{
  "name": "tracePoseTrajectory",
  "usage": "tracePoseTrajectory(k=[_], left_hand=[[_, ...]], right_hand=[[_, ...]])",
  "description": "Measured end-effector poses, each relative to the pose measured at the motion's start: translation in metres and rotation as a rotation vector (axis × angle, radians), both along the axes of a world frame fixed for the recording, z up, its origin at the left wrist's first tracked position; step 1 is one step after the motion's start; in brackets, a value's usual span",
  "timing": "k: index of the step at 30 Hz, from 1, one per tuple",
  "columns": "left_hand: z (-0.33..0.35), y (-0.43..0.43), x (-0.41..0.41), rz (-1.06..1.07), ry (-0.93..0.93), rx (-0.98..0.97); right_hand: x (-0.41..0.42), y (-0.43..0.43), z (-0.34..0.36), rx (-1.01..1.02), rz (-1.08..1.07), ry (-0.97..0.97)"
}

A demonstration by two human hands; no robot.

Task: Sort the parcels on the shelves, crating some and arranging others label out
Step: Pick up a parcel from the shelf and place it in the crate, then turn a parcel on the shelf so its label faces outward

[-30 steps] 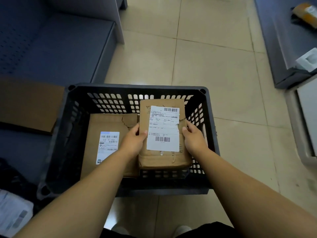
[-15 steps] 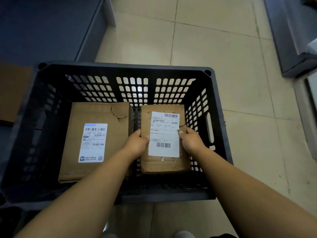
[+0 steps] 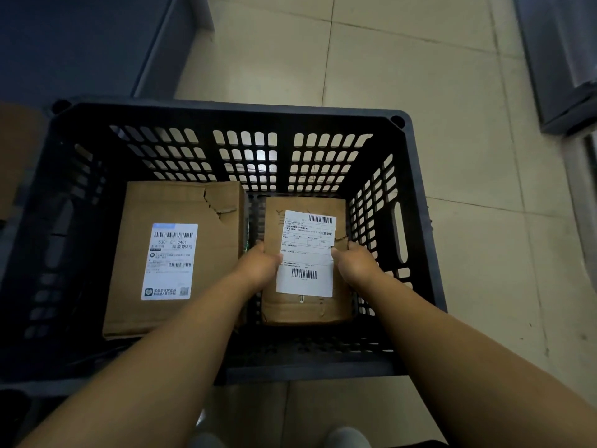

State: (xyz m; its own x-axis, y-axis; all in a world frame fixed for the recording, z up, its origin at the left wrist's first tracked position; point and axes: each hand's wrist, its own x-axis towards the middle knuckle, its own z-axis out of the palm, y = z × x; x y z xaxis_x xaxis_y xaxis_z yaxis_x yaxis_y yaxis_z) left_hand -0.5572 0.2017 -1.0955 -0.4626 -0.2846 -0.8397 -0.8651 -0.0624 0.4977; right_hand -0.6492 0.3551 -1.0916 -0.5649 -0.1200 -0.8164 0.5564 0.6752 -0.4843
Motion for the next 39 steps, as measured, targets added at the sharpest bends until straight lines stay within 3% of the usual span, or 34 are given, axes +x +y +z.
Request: tracePoseTrajectory(k=[10, 26, 39], left_hand=[[0.075, -0.006, 0.015, 0.077, 0.015, -0.056], [0.351, -0.043, 0.058, 0.239, 0.098, -0.063], [0.573, -0.068, 0.11, 0.413, 0.21, -0.163]], right_hand=[[0.007, -0.001, 0.062, 0.081, 0.116, 0.051], [0.03, -0.059, 0.36, 0.029, 0.405, 0.176], [0.061, -0.105, 0.575, -0.152, 0.515, 0.212]])
